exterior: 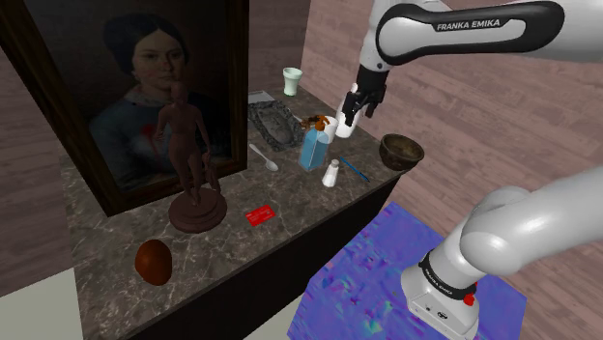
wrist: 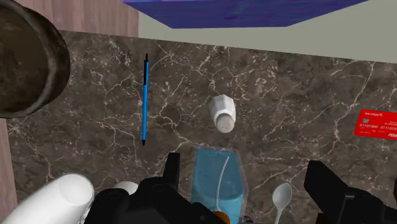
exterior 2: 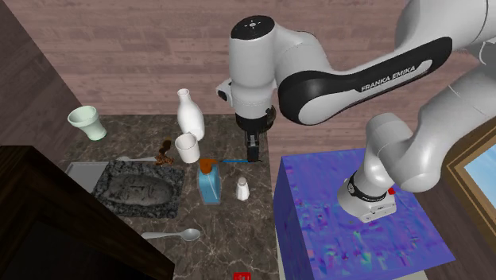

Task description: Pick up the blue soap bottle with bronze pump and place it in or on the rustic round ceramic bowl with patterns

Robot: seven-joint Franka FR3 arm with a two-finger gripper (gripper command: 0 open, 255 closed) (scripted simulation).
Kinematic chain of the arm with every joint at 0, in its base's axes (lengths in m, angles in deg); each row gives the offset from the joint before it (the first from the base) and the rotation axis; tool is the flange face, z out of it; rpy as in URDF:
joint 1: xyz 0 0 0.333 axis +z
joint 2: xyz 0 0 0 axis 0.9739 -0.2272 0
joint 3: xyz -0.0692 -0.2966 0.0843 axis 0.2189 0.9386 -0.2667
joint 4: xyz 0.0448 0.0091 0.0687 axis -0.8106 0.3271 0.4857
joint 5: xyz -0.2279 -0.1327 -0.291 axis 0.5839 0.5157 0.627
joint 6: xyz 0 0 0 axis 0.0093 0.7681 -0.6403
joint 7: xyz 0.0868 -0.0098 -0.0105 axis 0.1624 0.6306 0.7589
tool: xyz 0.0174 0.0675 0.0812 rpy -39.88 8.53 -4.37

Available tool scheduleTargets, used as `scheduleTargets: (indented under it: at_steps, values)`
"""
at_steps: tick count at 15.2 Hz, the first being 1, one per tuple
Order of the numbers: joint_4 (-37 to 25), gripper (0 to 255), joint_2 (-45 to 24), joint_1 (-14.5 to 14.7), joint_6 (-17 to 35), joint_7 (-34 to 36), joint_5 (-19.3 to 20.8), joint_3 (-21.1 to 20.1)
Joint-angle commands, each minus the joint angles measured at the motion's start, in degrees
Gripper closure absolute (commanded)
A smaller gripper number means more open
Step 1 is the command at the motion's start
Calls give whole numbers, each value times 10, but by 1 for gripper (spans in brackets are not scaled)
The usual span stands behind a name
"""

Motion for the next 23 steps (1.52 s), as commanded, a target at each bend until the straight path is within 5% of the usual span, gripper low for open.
scheduleTargets:
  at_steps: [1, 11, 23]
  values:
    - [-27, 0, -47, 0, 23, 0, -7, 3]
    - [-188, 0, -261, -5, 86, -20, -50, 19]
    - [-153, 0, -281, -5, 141, -21, -51, 19]
